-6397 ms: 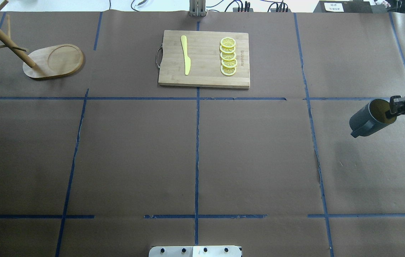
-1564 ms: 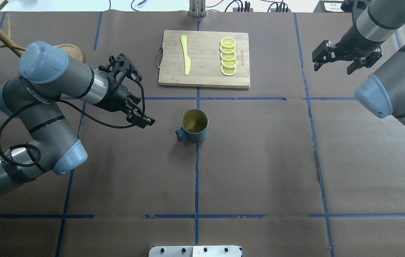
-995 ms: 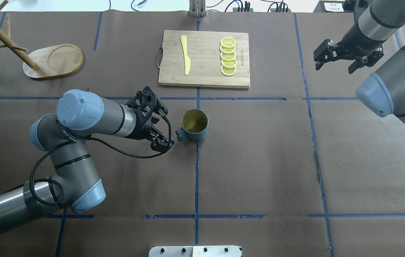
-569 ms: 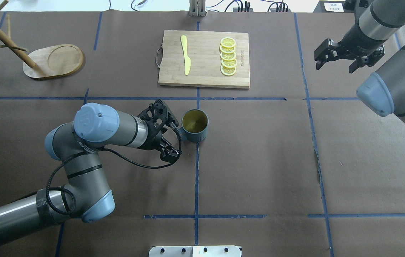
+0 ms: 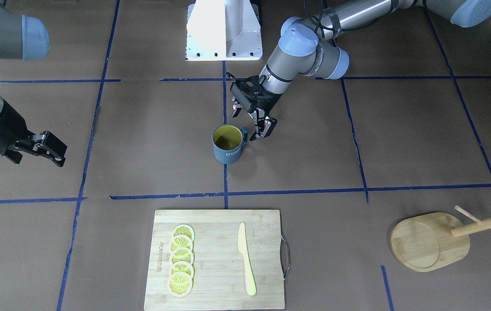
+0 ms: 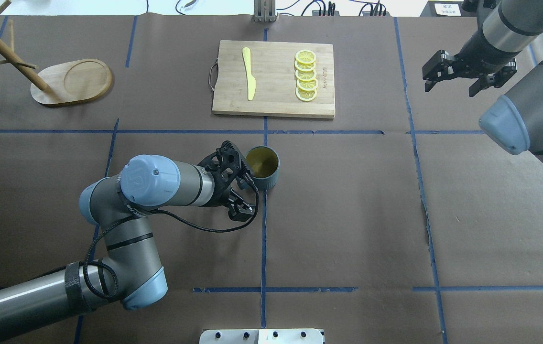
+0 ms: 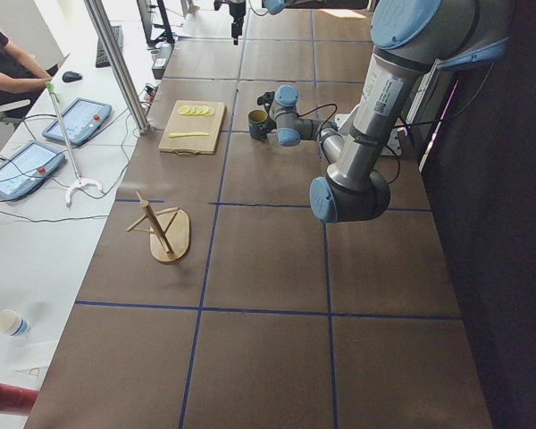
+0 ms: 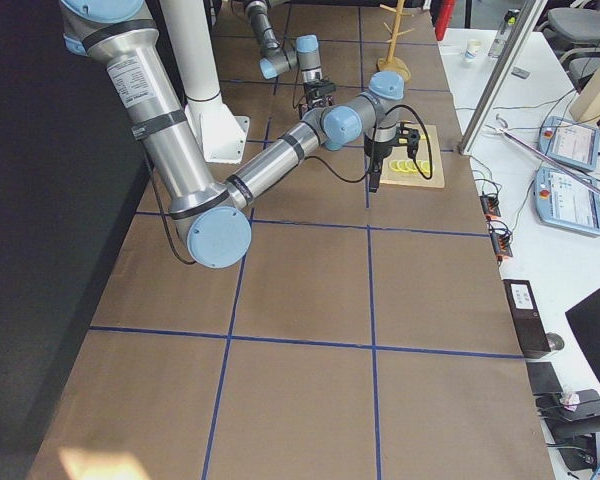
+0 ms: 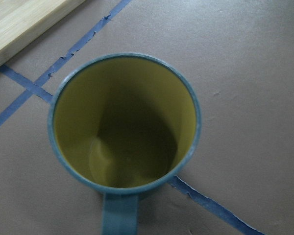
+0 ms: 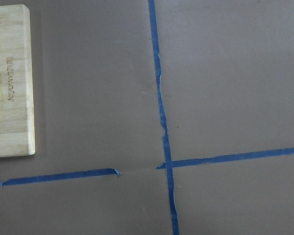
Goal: Hang cup on storage rack
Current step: 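Lower the left gripper beside the mug and grasp its handle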
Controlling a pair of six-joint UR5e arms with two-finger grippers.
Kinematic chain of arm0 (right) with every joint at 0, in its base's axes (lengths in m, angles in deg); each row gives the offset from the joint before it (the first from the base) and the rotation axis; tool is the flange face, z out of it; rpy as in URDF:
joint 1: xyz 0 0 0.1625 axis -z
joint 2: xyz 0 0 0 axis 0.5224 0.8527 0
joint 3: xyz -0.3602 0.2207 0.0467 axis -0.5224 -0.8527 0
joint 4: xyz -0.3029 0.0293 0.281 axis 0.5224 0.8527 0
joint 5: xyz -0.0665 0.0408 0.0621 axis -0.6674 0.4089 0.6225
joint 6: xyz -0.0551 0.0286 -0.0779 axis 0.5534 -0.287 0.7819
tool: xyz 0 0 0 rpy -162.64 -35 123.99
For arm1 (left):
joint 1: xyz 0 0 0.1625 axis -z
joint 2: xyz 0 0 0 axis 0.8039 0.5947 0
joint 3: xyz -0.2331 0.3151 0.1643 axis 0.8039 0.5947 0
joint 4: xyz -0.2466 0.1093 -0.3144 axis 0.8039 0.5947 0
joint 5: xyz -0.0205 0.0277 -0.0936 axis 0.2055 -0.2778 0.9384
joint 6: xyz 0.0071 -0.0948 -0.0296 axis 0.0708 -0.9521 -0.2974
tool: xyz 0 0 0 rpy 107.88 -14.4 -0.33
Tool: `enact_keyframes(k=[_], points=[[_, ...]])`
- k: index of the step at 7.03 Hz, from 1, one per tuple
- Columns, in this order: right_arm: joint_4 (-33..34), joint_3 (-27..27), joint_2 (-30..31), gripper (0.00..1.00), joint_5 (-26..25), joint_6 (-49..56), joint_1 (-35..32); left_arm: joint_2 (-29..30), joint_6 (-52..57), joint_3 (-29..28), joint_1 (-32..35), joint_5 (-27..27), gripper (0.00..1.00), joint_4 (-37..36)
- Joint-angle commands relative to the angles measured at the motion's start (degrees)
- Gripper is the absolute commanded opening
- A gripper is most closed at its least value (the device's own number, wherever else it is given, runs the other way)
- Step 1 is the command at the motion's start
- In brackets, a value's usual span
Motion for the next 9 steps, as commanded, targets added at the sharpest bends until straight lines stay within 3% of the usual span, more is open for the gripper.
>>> enact_keyframes(k=[1, 4, 9], points=[[0.0, 0.1, -0.1, 1.00, 0.0, 0.0, -0.2, -0.1, -0.1, -0.4, 0.7, -0.1, 0.92, 0.2], [0.0, 0.2, -0.1, 1.00, 0.0, 0.0, -0.2, 0.0, -0.5, -7.9, 0.9, -0.1, 0.92, 12.6], [0.1, 0.6, -0.1, 1.00, 0.3, -0.4, -0.2, -0.1, -2.8, -7.8, 1.1, 0.0, 0.90, 15.6]])
